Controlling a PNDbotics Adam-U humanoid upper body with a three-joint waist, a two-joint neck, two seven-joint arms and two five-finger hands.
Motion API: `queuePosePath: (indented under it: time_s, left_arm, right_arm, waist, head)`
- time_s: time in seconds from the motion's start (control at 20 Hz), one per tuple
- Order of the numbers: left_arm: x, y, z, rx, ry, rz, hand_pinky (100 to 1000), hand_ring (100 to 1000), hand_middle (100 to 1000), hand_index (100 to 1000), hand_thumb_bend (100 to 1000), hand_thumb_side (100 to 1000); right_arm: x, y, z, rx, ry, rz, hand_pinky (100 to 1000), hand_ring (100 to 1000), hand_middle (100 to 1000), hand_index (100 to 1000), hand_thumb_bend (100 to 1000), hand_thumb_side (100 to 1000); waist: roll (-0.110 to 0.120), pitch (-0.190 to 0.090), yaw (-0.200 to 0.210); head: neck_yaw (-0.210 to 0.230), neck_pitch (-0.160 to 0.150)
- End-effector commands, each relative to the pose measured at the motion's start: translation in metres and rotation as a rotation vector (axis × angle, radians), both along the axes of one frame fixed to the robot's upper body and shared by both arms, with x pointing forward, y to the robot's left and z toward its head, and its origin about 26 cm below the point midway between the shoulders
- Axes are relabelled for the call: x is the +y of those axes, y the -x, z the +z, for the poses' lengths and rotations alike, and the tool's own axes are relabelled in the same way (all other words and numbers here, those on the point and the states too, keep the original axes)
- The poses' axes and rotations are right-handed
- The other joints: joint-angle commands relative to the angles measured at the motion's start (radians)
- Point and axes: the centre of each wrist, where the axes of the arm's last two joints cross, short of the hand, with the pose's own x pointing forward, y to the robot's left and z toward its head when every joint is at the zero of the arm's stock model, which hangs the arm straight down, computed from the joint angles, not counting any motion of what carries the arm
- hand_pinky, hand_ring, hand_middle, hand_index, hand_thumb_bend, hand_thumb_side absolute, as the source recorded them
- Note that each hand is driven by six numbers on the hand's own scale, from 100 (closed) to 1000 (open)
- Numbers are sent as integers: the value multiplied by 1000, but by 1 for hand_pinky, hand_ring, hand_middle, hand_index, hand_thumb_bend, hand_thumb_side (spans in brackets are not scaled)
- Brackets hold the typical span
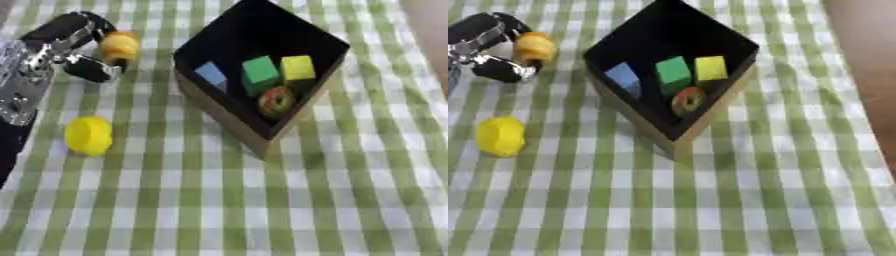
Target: Pick up objects on the table and place them in the box.
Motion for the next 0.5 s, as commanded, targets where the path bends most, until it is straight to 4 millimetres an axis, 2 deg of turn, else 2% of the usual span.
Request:
queuePosePath:
  time_s: [0.05, 0.3, 0.5]
  left_arm:
    - [1, 11, 30, -89, -31, -6, 770, 723, 699, 770, 231, 249]
    - [-19, 27, 53, -170, -54, -86, 769, 721, 698, 770, 222, 254]
    - [-43, 41, 68, -212, -52, -183, 765, 718, 694, 767, 207, 267]
  right_arm:
    - [-1, 6, 8, -32, 11, -1, 859, 847, 646, 853, 100, 543]
    - [0, 6, 11, -41, 6, 7, 858, 845, 648, 853, 100, 544]
    - [0, 7, 12, -50, 6, 11, 857, 844, 648, 853, 100, 542]
  waist:
    - [0, -35, 3]
    - [5, -44, 1]
    - [5, -45, -6]
  head:
    - [-5, 2]
    - [-6, 0]
    - [-12, 1]
